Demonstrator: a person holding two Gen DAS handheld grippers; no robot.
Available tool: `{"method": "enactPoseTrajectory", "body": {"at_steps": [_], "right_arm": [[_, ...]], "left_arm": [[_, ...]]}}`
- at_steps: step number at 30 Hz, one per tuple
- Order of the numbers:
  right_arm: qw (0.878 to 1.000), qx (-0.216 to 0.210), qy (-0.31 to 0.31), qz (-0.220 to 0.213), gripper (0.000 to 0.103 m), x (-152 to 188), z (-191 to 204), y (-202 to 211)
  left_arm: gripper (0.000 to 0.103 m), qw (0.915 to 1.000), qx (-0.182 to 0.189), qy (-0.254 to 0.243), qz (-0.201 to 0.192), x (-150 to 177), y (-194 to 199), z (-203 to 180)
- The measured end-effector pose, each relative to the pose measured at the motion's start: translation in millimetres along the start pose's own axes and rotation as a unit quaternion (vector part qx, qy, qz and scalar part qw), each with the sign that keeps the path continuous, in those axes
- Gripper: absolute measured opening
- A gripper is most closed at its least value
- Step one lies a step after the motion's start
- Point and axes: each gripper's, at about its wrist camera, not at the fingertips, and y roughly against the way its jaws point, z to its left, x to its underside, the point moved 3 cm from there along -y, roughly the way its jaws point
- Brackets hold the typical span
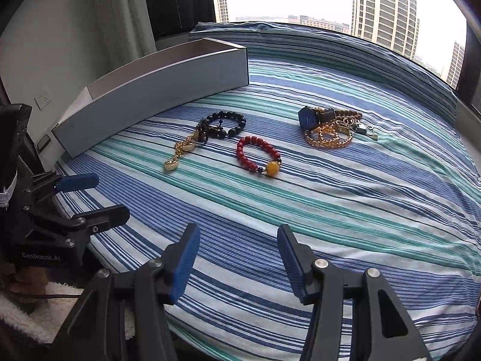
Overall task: Organize jewelry
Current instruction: 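Move both tools back over the remaining jewelry on the bed, then grasp the red bead bracelet with the right gripper while the left gripper grasps the gold chain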
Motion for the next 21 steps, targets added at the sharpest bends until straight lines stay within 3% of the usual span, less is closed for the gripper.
{"method": "enactPoseTrajectory", "body": {"at_steps": [12,21], "right_arm": [[1.0,-0.005,-0.012,0.01,0.054,-11,-9,-14],[0.999,-0.017,-0.033,0.022,0.054,-41,-28,-35]], "left_arm": [[0.091,0.9998,-0.013,0.013,0.005,-12,-9,14],[0.091,0.999,-0.027,0.035,0.0,-22,-11,33]]}}
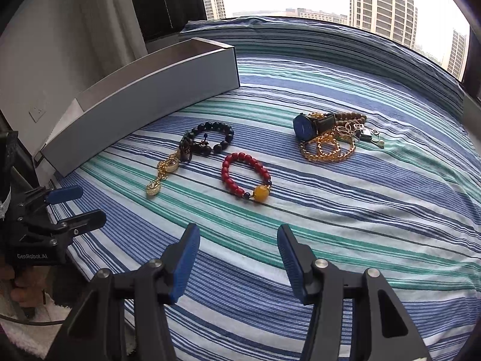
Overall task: Organize jewelry
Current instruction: 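Grasp the red bead bracelet with the right gripper while the left gripper grasps the gold chain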
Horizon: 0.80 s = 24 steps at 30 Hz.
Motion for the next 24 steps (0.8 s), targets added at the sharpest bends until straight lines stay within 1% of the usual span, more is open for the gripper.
{"method": "enactPoseTrajectory", "body": {"at_steps": [3,5,8,10,12,13,15,17,18,19,22,24], "right_arm": [[0.999,-0.002,-0.028,0.015,0.054,-9,-11,-17],[0.999,0.006,-0.044,0.027,0.055,-15,-17,-33],[0.997,0.003,-0.071,0.034,0.054,-23,-24,-53],[0.996,-0.004,-0.087,0.034,0.054,-26,-25,-64],[0.995,0.004,-0.095,0.023,0.042,-29,-25,-72],[0.995,0.009,-0.1,0.023,0.04,-29,-25,-76],[0.994,0.015,-0.103,0.033,0.03,-29,-25,-85],[0.995,0.038,-0.08,0.039,0.026,-27,-20,-86],[0.996,0.042,-0.071,0.041,0.024,-26,-19,-86],[0.996,0.048,-0.065,0.045,0.018,-25,-19,-85],[0.995,0.052,-0.059,0.054,0.017,-21,-20,-79],[0.996,0.053,-0.056,0.051,0.017,-17,-21,-69]], "left_arm": [[0.091,0.9998,0.007,0.018,0.005,-10,-6,8],[0.091,0.9996,0.007,0.026,0.001,-16,-7,11],[0.091,0.9996,0.004,0.026,-0.006,-20,-7,10],[0.091,0.9997,0.005,0.025,-0.001,-17,-10,9],[0.091,0.9997,0.004,0.024,0.008,-13,-16,8],[0.091,0.9996,0.002,0.023,0.014,-11,-19,8],[0.091,0.9995,-0.001,0.022,0.021,-7,-24,8],[0.091,0.9994,-0.003,0.023,0.025,-7,-27,9],[0.091,0.9994,-0.003,0.023,0.026,-7,-29,10],[0.091,0.9993,-0.004,0.023,0.028,-8,-31,10],[0.091,0.9994,-0.008,0.022,0.027,-13,-35,12],[0.091,0.9995,-0.006,0.021,0.024,-20,-37,14]]}}
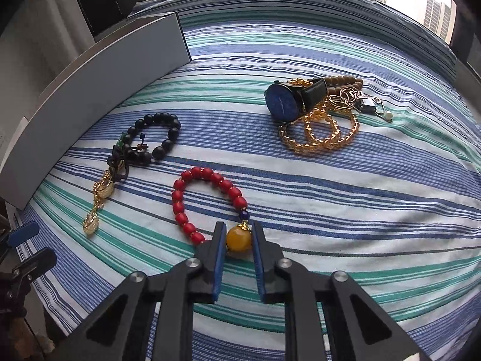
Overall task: Organize jewelry
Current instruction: 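Grasp the red bead bracelet with the right gripper while the left gripper grasps the gold chain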
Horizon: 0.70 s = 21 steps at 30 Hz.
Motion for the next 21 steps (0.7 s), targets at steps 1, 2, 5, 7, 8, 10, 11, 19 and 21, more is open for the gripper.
{"method": "enactPoseTrajectory", "body": {"at_steps": [1,2,5,7,8,10,11,19,21], "right_arm": [[1.0,0.004,0.004,-0.003,0.017,2,-1,5],[1.0,0.01,0.008,-0.006,0.017,4,-3,10],[1.0,0.022,0.013,-0.01,0.017,11,-9,20],[1.0,0.022,0.012,-0.012,0.017,15,-12,24],[1.0,0.022,0.012,-0.014,0.017,17,-13,26],[0.999,0.022,0.015,-0.018,0.017,20,-13,30],[0.999,0.022,0.017,-0.02,0.017,21,-12,30],[0.999,0.013,0.021,-0.025,0.017,20,-12,36],[0.999,0.01,0.022,-0.025,0.017,20,-12,37]], "left_arm": [[0.091,1.0,0.002,0.0,-0.002,-5,-2,0],[0.091,1.0,0.003,0.0,-0.003,-10,-4,1],[0.091,0.9998,-0.001,-0.007,-0.017,-26,-14,-3],[0.091,0.9995,-0.005,-0.021,-0.025,-34,-22,-10],[0.091,0.9993,-0.008,-0.027,-0.025,-37,-28,-13],[0.09,0.9989,-0.009,-0.04,-0.021,-41,-40,-19],[0.089,0.9987,-0.012,-0.046,-0.015,-42,-47,-21],[0.013,0.996,-0.006,-0.089,0.0,-27,-55,-35],[0.003,0.9961,0.008,-0.087,0.016,-20,-50,-31]]}}
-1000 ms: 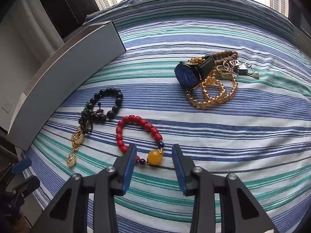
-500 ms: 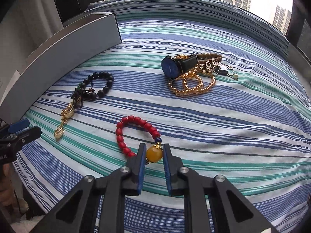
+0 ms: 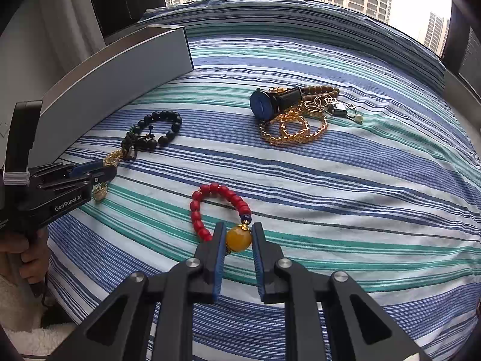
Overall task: Organize jewelry
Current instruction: 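Grasp the red bead bracelet with the right gripper while the left gripper grasps the gold chain, then carry the red bracelet and gold chain into the white box and release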
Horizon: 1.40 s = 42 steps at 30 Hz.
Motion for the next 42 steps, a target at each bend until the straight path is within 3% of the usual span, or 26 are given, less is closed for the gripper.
{"method": "enactPoseTrajectory", "body": {"at_steps": [5,10,14,25,30,36,39,42], "right_arm": [[1.0,-0.009,0.0,0.004,0.017,3,-2,6],[1.0,-0.008,-0.007,0.013,0.017,10,-8,10],[1.0,-0.01,-0.015,0.014,0.017,12,-12,16],[0.998,-0.045,0.011,-0.039,0.017,-19,3,69],[0.992,-0.094,0.049,-0.066,0.017,-60,28,93],[0.973,-0.144,0.124,-0.127,0.017,-148,83,118],[0.961,-0.145,0.161,-0.17,0.017,-196,117,121],[0.955,-0.166,0.17,-0.175,0.017,-241,149,104]], "left_arm": [[0.003,0.9993,0.024,0.006,0.026,35,24,7],[0.003,0.9988,0.032,0.026,0.024,51,44,10],[0.002,0.9981,0.047,0.039,-0.005,42,64,14],[0.002,0.9918,0.076,0.067,-0.079,4,132,27],[0.002,0.9883,0.055,0.1,-0.101,-24,168,54],[0.002,0.9777,0.022,0.163,-0.131,-76,206,121],[0.002,0.9737,-0.004,0.176,-0.144,-103,209,149],[0.002,0.9728,-0.021,0.182,-0.141,-130,191,170]]}}
